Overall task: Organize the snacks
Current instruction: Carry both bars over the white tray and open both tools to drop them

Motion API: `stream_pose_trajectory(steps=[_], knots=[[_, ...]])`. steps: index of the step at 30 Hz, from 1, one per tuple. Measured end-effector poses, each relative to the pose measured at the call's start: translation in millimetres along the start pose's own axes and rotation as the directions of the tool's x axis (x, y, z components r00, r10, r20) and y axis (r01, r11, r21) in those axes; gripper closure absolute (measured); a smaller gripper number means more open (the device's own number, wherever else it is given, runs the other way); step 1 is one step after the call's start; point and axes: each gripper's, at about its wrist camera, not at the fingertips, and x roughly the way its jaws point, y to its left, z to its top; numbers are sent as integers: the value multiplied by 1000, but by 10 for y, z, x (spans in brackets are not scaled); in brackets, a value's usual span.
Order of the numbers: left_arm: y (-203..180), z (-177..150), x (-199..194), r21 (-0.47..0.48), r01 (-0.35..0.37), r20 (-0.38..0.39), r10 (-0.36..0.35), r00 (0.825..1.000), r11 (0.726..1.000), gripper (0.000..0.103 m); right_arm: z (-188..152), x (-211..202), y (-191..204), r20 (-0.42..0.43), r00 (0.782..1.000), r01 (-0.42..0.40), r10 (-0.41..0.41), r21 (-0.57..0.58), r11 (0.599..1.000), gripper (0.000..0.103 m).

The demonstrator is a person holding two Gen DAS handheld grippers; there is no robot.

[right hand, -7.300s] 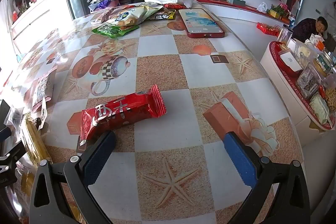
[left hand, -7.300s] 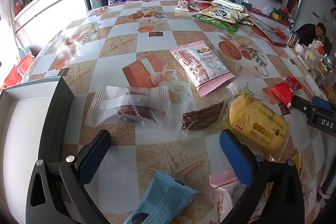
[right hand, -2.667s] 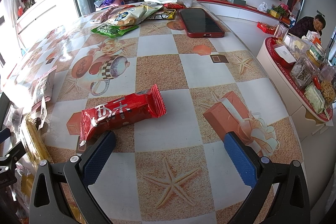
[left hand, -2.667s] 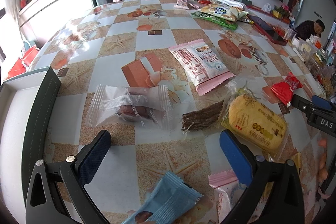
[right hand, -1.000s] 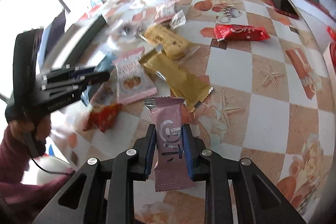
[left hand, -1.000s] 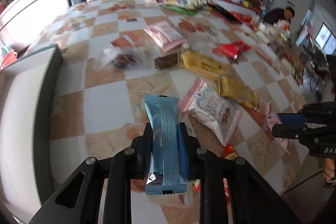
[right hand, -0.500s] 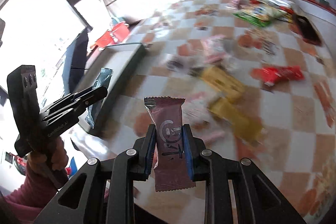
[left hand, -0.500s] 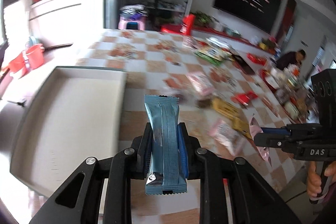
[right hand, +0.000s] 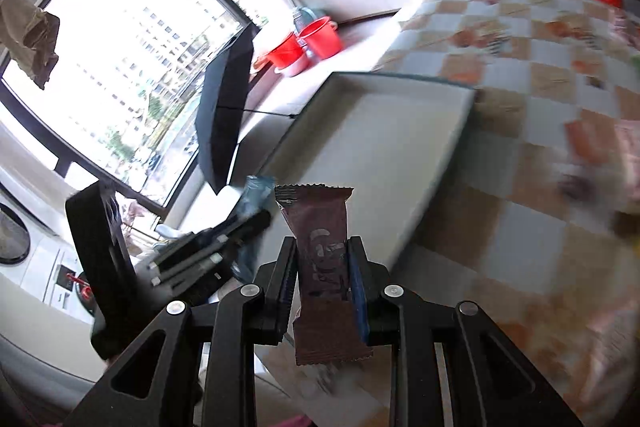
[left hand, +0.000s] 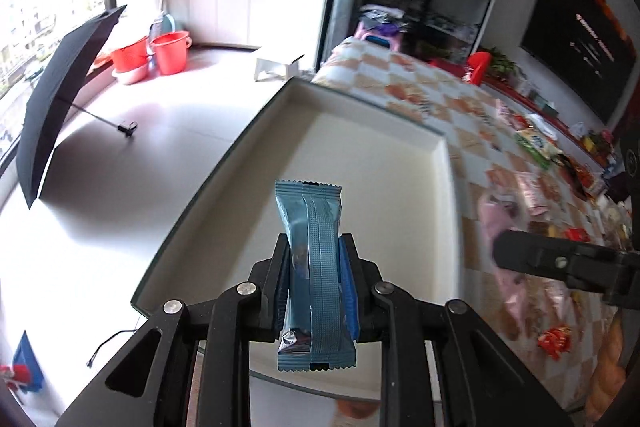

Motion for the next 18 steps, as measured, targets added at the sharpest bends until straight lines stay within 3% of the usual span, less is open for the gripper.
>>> stream_pose_trajectory(steps=[4,6,8,10,15,17,18], knots=[[83,-96,162,11,-49,-40,50,998,999,74,47,395,90,-62,998,21,-22,-16,1000,76],[82,-145,247,31,-65,-69,67,995,997,44,-2,532,95,-102,993,50,-53,-30,998,76],[51,-203,306,53,-63,-93,67,993,997,32,-75,621,77,-144,987,71,-75,-33,997,76],[9,-273,330,73,-56,-108,64,992,996,32,-141,633,35,-168,979,110,-113,-25,994,76],[-137,-421,248,134,-36,-89,49,995,990,31,-283,538,-101,-215,973,88,-79,34,996,76],[-176,-437,168,133,-10,-67,19,998,991,30,-309,427,-135,-198,976,96,-87,37,995,75],[-198,-445,111,129,2,-49,5,999,992,27,-319,328,-138,-163,983,91,-84,36,995,58]])
